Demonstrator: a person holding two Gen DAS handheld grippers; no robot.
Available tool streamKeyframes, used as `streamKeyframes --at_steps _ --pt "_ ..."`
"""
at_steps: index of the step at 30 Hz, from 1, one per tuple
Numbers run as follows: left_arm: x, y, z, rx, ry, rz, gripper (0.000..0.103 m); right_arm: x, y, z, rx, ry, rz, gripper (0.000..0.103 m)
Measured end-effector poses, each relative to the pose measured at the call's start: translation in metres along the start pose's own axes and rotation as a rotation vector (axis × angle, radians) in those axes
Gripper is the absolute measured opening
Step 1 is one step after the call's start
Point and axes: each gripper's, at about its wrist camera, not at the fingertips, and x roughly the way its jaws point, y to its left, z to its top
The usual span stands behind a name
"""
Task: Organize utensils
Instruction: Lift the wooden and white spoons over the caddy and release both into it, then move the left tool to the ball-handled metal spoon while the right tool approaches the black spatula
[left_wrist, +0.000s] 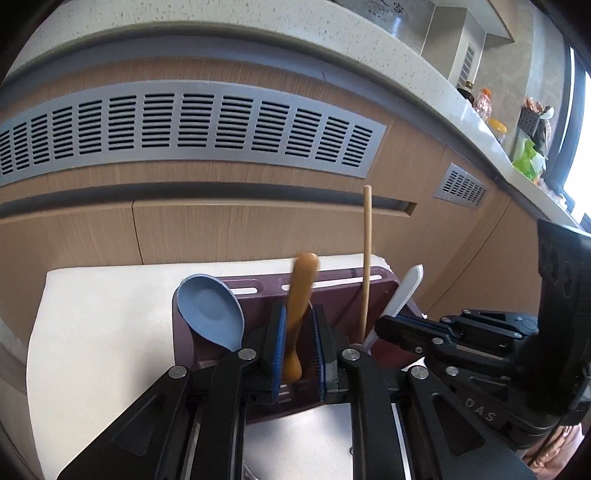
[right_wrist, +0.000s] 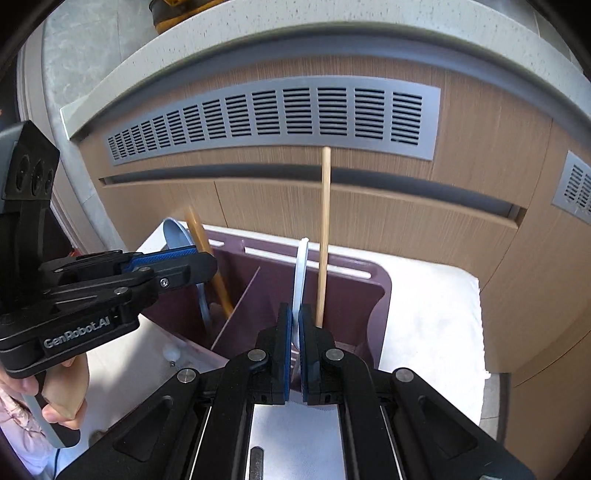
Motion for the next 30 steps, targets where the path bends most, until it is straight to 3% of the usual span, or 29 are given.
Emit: streamKeyframes --at_steps 2,5,7,10,11,17,23,30 --pt "-0.009 0.0 0.002 -0.01 -0.014 -0.007 0.021 -0.003 0.001 -0.001 -0.009 -0.009 -0.01 0.008" --pt "-0.033 0.003 0.005 -0.028 -0.048 0.008 0.029 -0.018 0.003 -0.001 -0.02 -0.053 -0.03 0.032" --pt "-0.052 0.005 0.002 -0.032 -0.077 0.064 0.043 -0.034 0.004 -0.003 -0.033 -0.098 -0.056 0.044" --pt "-0.077 0.015 -0.009 -0.054 -0.096 0.128 0.05 -0.059 0.009 -0.009 -0.047 -0.145 -0.095 0.054" --pt "-0.083 0.019 -0.013 -0.066 -0.096 0.143 0.05 -0.065 0.01 -0.012 -0.049 -0.152 -0.101 0.062" --pt "-0.087 0.05 -0.057 -0.185 0.021 0.165 0.051 -0.09 0.025 -0.043 -0.087 -0.199 -0.175 0.101" --pt "-0.053 0.048 -0.111 -0.207 0.194 0.147 0.051 -0.078 0.038 -0.075 -0.118 -0.111 -0.155 0.102" --pt "-0.035 0.03 -0.151 -0.172 0.279 0.147 0.051 -0.049 0.034 -0.114 -0.061 0.017 -0.051 0.102"
